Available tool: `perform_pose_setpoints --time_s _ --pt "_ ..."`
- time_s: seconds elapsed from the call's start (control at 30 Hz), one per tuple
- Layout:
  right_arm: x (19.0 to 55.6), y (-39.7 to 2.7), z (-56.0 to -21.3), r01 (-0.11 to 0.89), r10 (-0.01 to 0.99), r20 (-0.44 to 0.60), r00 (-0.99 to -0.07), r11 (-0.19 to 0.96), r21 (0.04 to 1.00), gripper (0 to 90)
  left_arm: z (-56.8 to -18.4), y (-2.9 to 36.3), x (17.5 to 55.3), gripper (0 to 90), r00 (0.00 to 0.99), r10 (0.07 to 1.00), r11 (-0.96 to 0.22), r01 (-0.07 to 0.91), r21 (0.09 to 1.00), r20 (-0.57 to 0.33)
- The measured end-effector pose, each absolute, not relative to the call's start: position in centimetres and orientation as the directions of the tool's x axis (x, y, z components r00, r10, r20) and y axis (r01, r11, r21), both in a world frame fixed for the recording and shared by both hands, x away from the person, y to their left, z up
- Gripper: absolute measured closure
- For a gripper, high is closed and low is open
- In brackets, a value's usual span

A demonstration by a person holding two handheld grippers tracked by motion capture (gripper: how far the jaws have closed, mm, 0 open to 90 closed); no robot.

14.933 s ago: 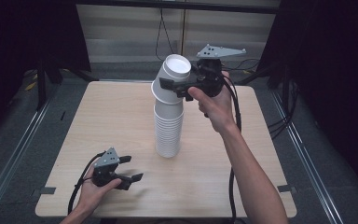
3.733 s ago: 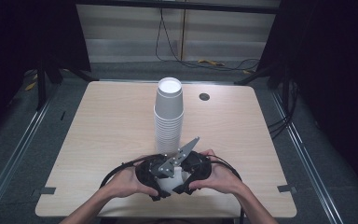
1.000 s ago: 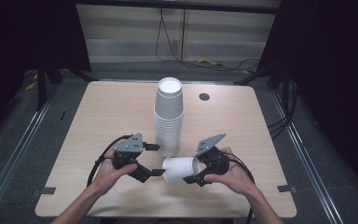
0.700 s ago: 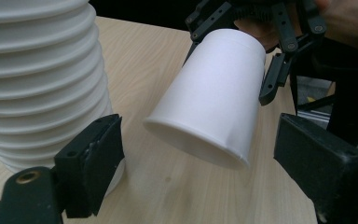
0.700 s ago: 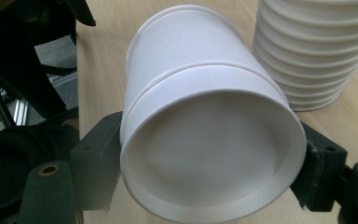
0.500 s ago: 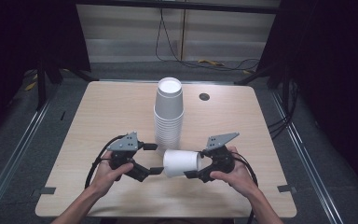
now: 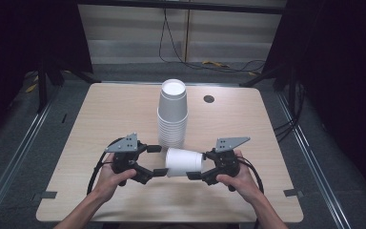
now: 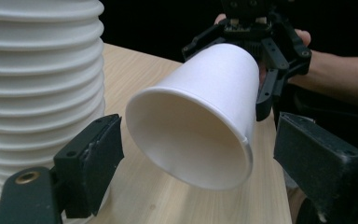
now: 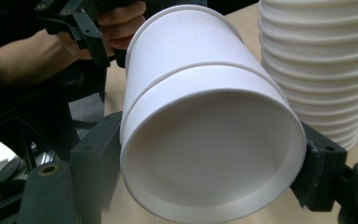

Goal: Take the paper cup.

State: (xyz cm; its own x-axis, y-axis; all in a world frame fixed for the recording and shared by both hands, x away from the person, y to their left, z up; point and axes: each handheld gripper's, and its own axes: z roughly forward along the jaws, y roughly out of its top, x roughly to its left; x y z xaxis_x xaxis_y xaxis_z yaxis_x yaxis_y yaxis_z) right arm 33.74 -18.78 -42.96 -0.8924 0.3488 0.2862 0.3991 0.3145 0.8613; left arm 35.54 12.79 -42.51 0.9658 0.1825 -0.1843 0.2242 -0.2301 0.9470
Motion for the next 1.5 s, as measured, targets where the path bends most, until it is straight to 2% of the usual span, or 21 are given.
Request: perform_pose_setpoints --time_s 0.47,0.73,1.03,1.17,1.5 --pt "33.3 -18.3 -42.6 0.379 0.295 0.301 -0.907 0.258 0.888 23.0 -42.6 12.4 35.4 14.0 0.963 0.17 -0.189 0.241 0.952 -0.21" --pt "33.0 -18.1 -42.3 0.373 0.272 0.309 -0.911 0.225 0.9 23.1 -42.9 11.4 35.3 0.0 0.956 0.179 -0.189 0.266 0.945 -0.233" --pt "33.0 -17.9 -42.3 0.37 0.252 0.318 -0.914 0.197 0.908 23.1 -43.1 10.9 35.0 0.2 0.96 0.157 -0.145 0.256 0.956 -0.234" --pt "33.0 -17.8 -42.4 0.373 0.246 0.322 -0.914 0.203 0.905 23.0 -43.1 10.7 35.1 3.9 0.959 0.141 -0.133 0.266 0.955 -0.247" --pt "33.0 -17.8 -42.4 0.373 0.235 0.326 -0.916 0.197 0.907 23.0 -43.1 10.3 35.2 2.1 0.958 0.128 -0.127 0.272 0.954 -0.257"
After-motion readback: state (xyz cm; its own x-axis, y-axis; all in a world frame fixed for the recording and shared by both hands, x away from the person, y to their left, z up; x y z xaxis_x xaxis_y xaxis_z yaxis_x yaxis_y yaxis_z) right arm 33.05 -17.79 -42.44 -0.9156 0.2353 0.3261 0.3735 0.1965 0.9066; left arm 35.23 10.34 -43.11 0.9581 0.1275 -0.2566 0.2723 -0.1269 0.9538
